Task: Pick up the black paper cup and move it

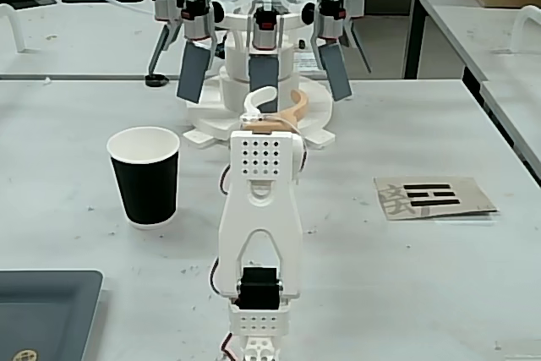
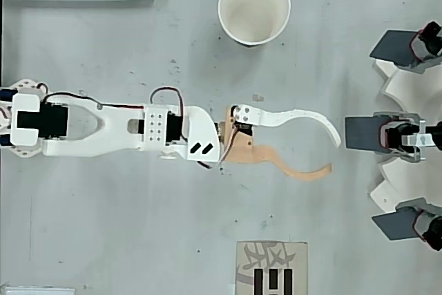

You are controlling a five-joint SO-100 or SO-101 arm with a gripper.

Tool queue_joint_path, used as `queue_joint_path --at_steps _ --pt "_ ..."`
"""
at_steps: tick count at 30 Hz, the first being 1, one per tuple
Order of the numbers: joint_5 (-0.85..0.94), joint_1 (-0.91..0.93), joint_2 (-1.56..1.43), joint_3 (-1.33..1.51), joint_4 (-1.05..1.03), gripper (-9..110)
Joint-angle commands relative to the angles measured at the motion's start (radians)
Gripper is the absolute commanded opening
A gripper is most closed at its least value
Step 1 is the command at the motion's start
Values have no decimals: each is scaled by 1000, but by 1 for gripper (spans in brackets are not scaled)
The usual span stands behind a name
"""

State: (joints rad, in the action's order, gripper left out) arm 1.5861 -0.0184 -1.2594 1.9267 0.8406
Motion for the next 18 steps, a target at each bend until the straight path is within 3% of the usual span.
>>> queue_joint_path --at_steps 1,18 --pt "20 11 -75 86 94 11" --pt "12 11 -97 115 109 12"
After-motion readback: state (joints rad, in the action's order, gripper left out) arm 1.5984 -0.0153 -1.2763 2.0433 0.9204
